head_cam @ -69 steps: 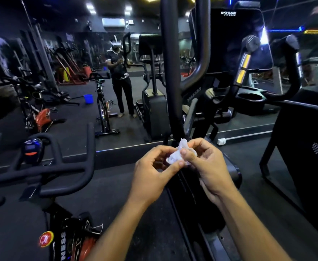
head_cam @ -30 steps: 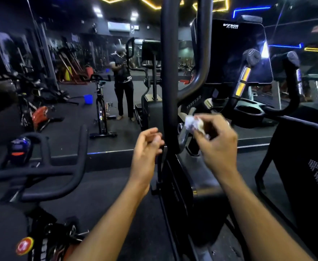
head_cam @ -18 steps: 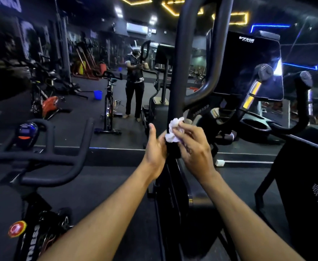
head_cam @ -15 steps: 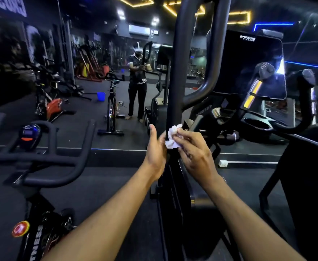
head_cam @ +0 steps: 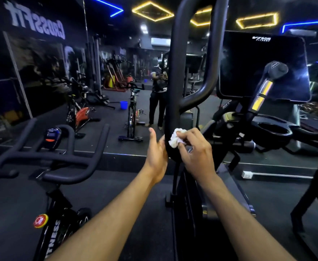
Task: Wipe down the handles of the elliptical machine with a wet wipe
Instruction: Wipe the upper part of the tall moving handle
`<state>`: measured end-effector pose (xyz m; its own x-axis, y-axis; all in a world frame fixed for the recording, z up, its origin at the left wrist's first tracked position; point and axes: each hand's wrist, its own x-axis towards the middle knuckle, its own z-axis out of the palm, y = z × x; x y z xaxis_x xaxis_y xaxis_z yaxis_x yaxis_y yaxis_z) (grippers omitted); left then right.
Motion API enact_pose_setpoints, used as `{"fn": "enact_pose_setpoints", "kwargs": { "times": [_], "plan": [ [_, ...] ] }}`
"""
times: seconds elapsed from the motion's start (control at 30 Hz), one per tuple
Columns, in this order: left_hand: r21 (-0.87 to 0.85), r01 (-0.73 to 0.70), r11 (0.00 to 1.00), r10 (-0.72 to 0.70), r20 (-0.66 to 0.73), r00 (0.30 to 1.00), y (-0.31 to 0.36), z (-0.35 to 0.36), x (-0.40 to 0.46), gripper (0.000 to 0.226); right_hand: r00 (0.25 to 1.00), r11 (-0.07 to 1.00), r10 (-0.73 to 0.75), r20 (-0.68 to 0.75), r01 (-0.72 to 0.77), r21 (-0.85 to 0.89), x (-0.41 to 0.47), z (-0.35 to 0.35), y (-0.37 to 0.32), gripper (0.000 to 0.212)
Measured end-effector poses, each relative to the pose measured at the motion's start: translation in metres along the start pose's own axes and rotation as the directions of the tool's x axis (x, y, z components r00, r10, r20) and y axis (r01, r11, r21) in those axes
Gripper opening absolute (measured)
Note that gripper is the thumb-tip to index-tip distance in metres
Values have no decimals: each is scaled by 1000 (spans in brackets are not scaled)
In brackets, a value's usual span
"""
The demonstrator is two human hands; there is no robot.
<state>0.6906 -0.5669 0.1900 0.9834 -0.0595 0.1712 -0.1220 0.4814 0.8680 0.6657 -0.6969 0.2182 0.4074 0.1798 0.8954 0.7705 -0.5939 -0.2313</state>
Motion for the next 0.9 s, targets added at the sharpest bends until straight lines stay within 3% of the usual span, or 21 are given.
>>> {"fn": "enact_pose_setpoints", "kwargs": {
  "times": [0.1, 0.2, 0.3, 0.43, 0.5, 0.63, 0.7, 0.8, 0.9],
  "plan": [
    [1, -32, 999, 32, -21, 999, -1, 1, -2, 97, 995, 998, -64, 78, 64, -9, 2, -15, 3, 17],
    [-21, -54, 998, 53, -46, 998, 2, 8, -8, 96, 955, 955, -280, 99, 288, -74, 33, -27, -2, 20],
    [-22, -39, 999, 37, -65, 997, 8, 11, -13, 98, 766, 768, -547, 338, 619, -163, 68, -19, -1, 21],
    [-33, -31, 999, 28, -75, 997, 6, 8, -13, 107, 571, 587, -599, 562, 790, -177, 76, -15, 13, 35],
    [-35, -37, 999, 34, -78, 996, 4, 7, -12, 107, 512, 525, -607, 608, 833, -177, 67, -23, 14, 37],
    [-27, -49, 998, 48, -57, 997, 0, 4, -13, 107, 441, 482, -700, 561, 872, -85, 76, -44, 8, 27],
    [3, -59, 998, 59, -48, 997, -2, 4, -12, 114, 482, 514, -723, 495, 854, -81, 99, -52, 10, 24],
    [30, -70, 997, 71, -42, 997, -3, 8, -14, 118, 638, 642, -627, 448, 748, -167, 112, -48, 17, 31],
    [4, -74, 997, 74, -43, 996, -4, 6, -14, 114, 651, 675, -550, 523, 715, -181, 84, -32, 21, 40]
  ]
}}
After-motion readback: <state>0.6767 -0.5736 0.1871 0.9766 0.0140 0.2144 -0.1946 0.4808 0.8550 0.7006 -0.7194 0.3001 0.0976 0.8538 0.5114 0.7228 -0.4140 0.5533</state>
